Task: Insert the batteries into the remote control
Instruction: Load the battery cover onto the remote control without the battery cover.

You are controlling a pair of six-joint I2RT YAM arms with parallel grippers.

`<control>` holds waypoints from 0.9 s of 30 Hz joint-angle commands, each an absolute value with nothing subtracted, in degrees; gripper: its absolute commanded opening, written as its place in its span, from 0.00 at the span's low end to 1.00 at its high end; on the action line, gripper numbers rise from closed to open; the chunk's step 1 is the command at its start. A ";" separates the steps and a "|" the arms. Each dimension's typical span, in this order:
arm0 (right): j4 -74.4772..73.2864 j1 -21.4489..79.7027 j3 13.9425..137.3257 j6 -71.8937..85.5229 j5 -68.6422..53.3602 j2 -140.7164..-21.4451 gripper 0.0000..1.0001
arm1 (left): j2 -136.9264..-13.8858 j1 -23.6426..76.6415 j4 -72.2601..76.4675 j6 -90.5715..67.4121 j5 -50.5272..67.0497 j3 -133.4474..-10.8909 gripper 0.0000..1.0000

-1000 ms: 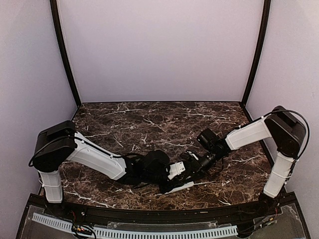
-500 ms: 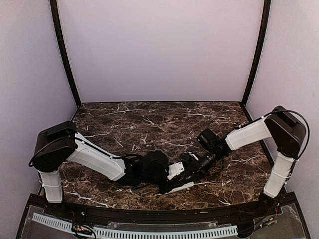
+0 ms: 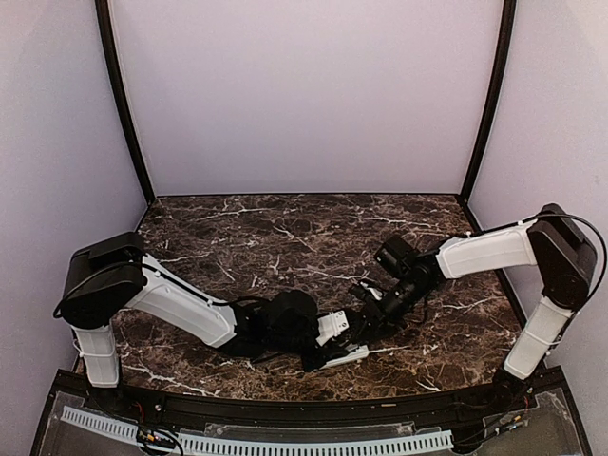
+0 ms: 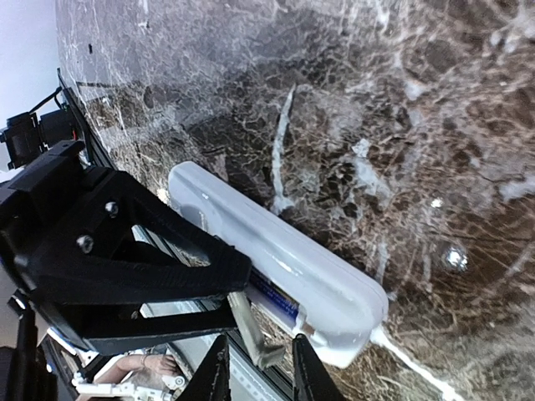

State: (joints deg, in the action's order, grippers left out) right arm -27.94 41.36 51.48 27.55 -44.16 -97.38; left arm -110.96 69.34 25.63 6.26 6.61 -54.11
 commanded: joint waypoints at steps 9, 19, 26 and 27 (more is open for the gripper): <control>-33.05 42.36 52.71 28.52 -38.33 -92.84 0.16 | -110.51 70.05 17.19 5.99 7.21 -51.21 0.09; -30.27 44.07 52.52 29.88 -39.09 -94.37 0.04 | -110.56 70.05 17.23 6.00 7.29 -51.24 0.10; -29.28 44.18 51.46 30.22 -38.76 -94.72 0.01 | -110.58 70.05 17.06 6.23 7.50 -51.33 0.09; -29.01 44.18 51.30 30.35 -38.80 -94.82 0.01 | -110.61 70.05 17.05 6.28 7.62 -51.37 0.09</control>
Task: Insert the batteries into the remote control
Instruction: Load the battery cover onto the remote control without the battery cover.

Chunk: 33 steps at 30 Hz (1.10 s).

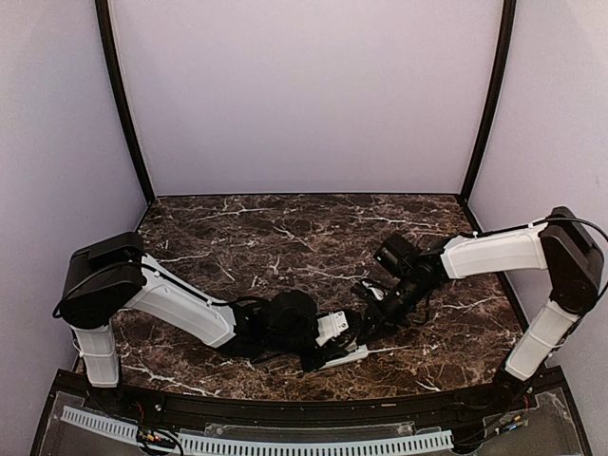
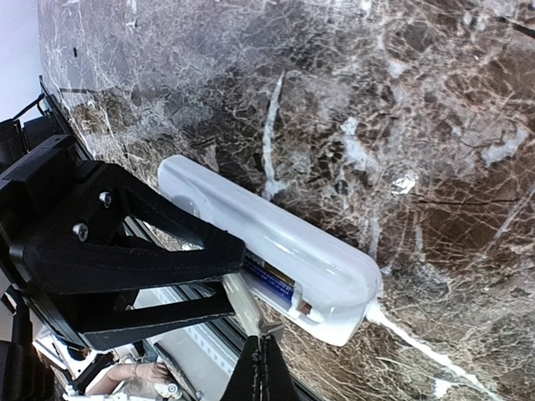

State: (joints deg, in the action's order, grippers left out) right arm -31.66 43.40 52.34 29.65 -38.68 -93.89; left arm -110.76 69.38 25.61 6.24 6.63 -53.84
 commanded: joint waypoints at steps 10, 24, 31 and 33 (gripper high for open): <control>-26.55 44.30 50.55 30.73 -39.30 -96.21 0.00 | -111.08 70.05 16.13 6.96 7.42 -51.55 0.10; -21.65 45.17 48.75 32.82 -41.37 -97.84 0.00 | -113.35 70.46 10.51 8.68 2.36 -53.54 0.19; -19.76 45.59 47.90 33.74 -41.23 -97.74 0.00 | -113.30 70.58 10.39 7.82 0.74 -52.72 0.19; -19.21 45.75 47.97 33.90 -41.22 -97.62 0.00 | -113.31 70.65 10.25 7.62 -0.29 -52.66 0.19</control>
State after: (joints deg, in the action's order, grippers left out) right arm -26.52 43.33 49.47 33.19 -39.68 -95.50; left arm -110.74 70.35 22.13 8.16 2.76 -55.16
